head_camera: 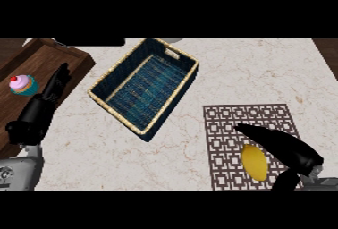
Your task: Pick the lemon from the placemat and place it in the basket
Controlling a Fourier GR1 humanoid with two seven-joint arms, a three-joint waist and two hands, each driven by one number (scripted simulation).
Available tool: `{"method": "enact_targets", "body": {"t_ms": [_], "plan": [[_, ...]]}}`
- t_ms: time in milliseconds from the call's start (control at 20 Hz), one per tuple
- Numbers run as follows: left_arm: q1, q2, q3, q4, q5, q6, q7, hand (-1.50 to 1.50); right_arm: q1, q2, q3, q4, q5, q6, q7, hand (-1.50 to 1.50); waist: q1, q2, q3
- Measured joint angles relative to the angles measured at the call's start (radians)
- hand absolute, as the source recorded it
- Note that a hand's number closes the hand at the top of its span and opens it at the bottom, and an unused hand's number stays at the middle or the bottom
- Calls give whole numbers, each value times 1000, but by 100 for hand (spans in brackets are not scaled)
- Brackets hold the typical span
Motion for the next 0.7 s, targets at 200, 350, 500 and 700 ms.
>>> {"method": "enact_targets", "body": {"t_ms": [200, 350, 500, 700], "plan": [[-6, -6, 9, -29, -10, -15, 35, 0, -5, 31, -2, 20, 35, 1, 0, -150, 0, 0, 0], [-8, -19, 10, -25, -28, -11, 27, 0, 9, 24, -8, 31, 57, 4, -29, 150, 0, 0, 0], [-7, -11, 32, -17, -17, -32, 14, 0, 9, 45, -27, 43, 48, 15, -32, 150, 0, 0, 0], [-30, -15, 35, -30, -24, -38, 47, 0, -18, 62, -23, 113, 81, -38, -91, 150, 1, -2, -2]]}}
